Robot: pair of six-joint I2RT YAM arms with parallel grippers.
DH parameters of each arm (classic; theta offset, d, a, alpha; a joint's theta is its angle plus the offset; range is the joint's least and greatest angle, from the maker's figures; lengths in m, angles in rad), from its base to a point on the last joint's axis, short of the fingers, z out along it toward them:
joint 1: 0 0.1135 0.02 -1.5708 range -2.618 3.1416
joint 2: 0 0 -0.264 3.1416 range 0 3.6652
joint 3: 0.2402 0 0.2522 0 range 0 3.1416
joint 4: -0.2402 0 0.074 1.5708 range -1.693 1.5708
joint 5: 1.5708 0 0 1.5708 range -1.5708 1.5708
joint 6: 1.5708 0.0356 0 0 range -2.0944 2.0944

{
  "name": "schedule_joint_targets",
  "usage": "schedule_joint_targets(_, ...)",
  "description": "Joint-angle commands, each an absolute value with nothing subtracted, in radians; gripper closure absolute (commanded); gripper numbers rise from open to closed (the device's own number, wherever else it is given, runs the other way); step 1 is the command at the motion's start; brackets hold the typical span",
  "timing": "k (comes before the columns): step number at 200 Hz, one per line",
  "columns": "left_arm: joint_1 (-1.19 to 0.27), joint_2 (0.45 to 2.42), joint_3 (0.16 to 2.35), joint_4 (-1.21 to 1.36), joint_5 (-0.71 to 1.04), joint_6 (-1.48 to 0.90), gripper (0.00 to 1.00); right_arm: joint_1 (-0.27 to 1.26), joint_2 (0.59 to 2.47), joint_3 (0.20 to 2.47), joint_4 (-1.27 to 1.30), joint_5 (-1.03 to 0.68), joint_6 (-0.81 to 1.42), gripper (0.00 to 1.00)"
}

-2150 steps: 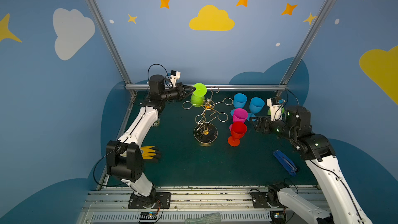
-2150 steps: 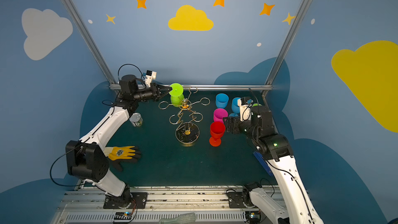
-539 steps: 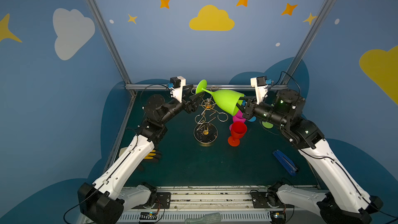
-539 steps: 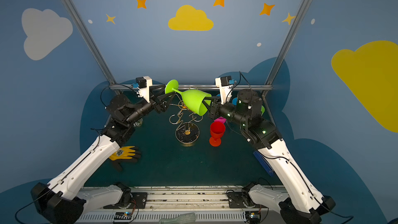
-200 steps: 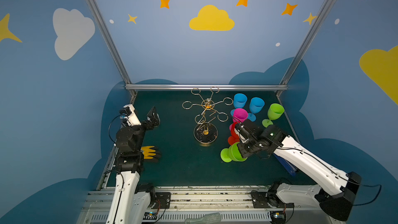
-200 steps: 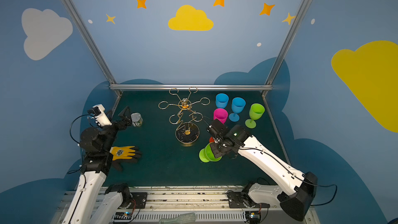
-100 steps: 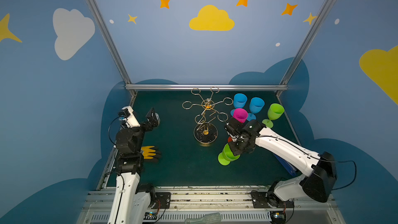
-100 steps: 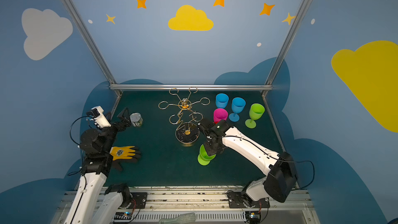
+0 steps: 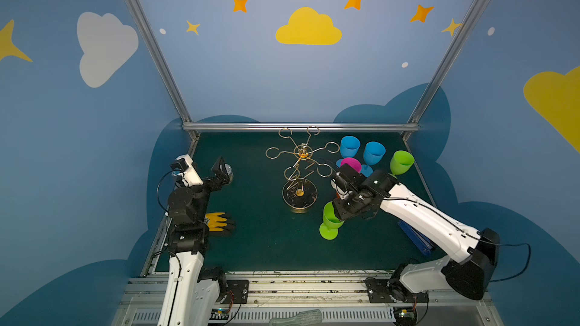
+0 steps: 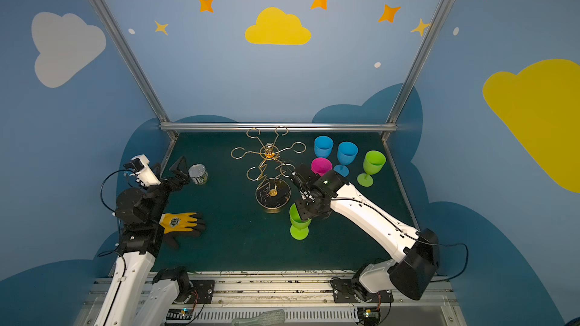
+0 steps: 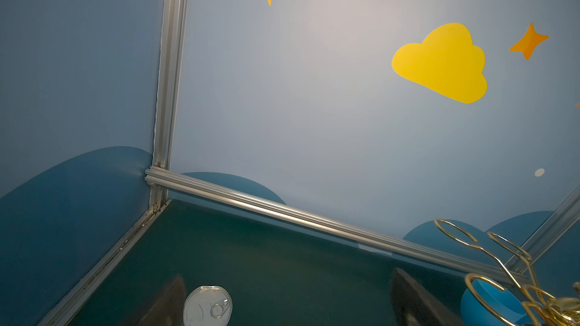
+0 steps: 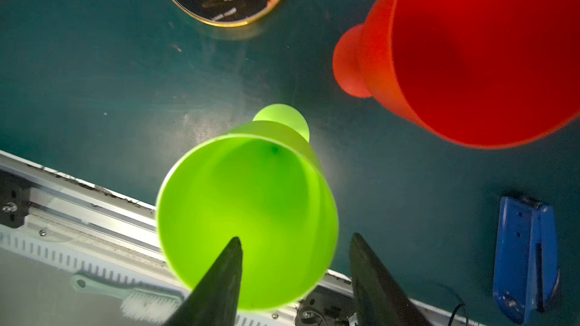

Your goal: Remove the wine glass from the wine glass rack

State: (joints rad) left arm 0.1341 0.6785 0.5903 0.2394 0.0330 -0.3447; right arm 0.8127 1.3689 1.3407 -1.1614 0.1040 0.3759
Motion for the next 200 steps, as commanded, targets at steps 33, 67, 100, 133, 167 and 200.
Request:
schedule_joint_targets(33,0.141,0.683,0.582,0.256,0.057,-0.318,0.00,0.732,1.126,1.332,-1.027,0.124,0.244,0.15)
schedule_joint_targets(67,0.139,0.768,0.580,0.244,0.141,-0.302,0.00,0.550,0.891,1.074,-0.664,0.088,0.193,0.11)
schedule_joint_targets(100,0.097,0.825,0.455,0.349,0.045,-0.263,0.00,0.386,0.761,0.821,-0.379,0.182,0.167,0.11)
schedule_joint_targets(133,0.002,0.899,0.322,0.520,-0.082,-0.146,0.00,0.282,0.726,0.510,0.006,0.268,0.148,0.11)
schedule_joint_targets(167,-0.016,1.016,0.229,0.657,-0.117,-0.083,0.00,0.212,0.868,0.348,0.290,0.347,0.066,0.11)
schedule_joint_targets(200,-0.014,1.183,0.179,0.847,-0.128,-0.054,0.00,0.145,1.108,0.374,0.422,0.335,0.112,0.11)
